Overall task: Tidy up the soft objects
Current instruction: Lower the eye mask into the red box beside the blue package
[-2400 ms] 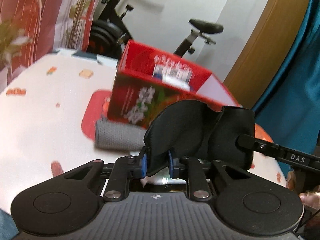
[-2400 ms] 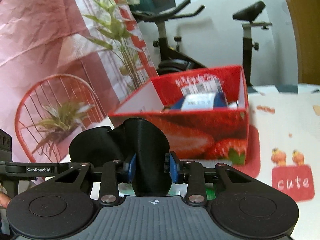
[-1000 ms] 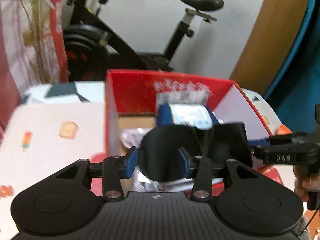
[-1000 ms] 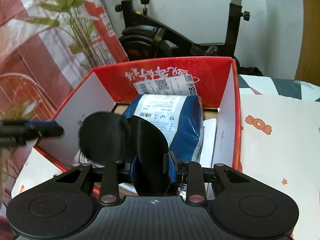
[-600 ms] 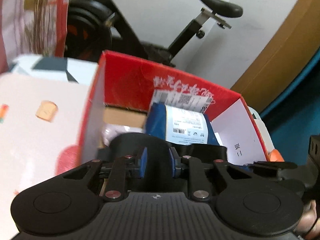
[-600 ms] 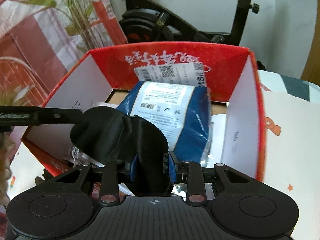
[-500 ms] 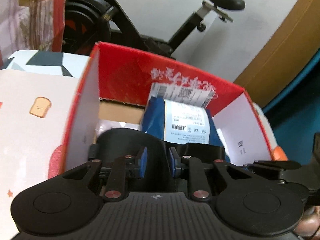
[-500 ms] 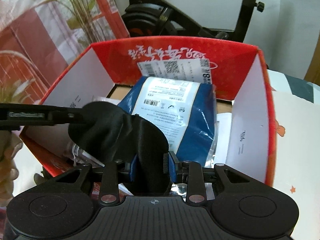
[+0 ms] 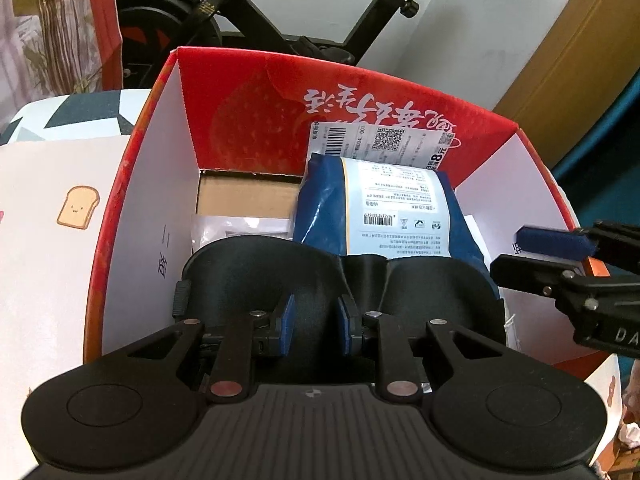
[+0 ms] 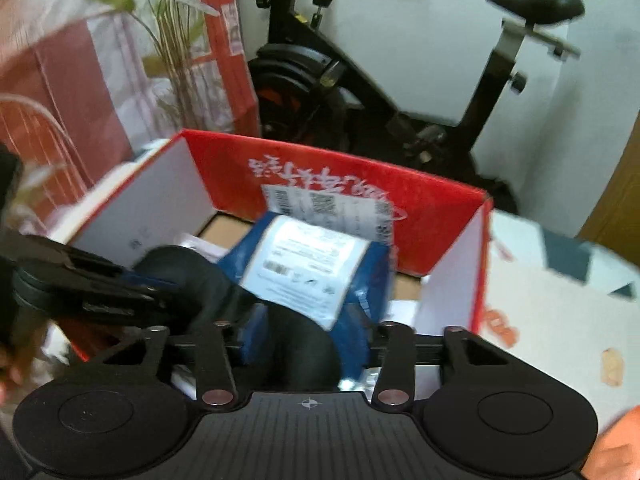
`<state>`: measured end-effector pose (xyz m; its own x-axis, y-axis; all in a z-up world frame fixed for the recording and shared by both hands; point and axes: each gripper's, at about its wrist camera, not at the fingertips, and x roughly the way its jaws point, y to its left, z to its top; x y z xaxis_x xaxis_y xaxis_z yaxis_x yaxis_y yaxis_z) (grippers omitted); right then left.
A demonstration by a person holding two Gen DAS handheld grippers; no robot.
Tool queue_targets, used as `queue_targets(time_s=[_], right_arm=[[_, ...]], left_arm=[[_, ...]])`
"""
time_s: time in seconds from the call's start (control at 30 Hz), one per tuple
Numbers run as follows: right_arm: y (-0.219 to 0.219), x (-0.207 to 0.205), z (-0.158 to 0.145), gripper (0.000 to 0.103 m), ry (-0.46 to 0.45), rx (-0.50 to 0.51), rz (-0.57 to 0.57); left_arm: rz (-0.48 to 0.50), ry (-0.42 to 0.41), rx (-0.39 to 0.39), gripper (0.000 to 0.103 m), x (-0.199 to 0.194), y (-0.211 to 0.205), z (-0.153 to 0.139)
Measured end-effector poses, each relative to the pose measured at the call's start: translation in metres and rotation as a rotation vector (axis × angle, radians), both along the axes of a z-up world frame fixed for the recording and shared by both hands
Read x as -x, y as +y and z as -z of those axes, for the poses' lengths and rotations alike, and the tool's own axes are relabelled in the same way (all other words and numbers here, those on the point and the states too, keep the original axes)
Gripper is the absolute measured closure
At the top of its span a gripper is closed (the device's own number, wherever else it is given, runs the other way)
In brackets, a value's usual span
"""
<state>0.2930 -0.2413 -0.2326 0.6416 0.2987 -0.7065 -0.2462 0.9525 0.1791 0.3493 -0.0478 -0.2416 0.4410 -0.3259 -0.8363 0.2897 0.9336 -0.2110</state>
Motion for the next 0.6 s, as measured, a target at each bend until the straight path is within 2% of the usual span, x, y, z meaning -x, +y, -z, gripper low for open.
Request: queue_targets(time_s=[0.07,0.1,0.27,0.43,0.6], right_arm=[[0.003,-0.006,0.009,0.094,0.044,-0.011,-0.029],[0.006,-0.009,0.014,0.098,0.068,-0.010,-0.043],[0.013,-0.025,0.038,0.098,0.198,-0.045,-0.045],[0.026,-0.032,0.042,0.098,0.281,0.046,-0.088],[0.034,-0.033,0.040,0.097,0.284,0.083,-0.046]], left_arm=[[0.001,0.000,-0.001,0.079,0.000,0.000,0.000],[0.000,0.001,-0.002,0.079,0.000,0.001,0.000],[0.000,0.000,-0.013,0.079,-0.001,-0.003,0.001],[-0.003,0.002,-0.011,0.079,-0.002,-0.004,0.001],[-0.008,-0.024,-0.025,0.079,0.003,-0.003,-0.004]])
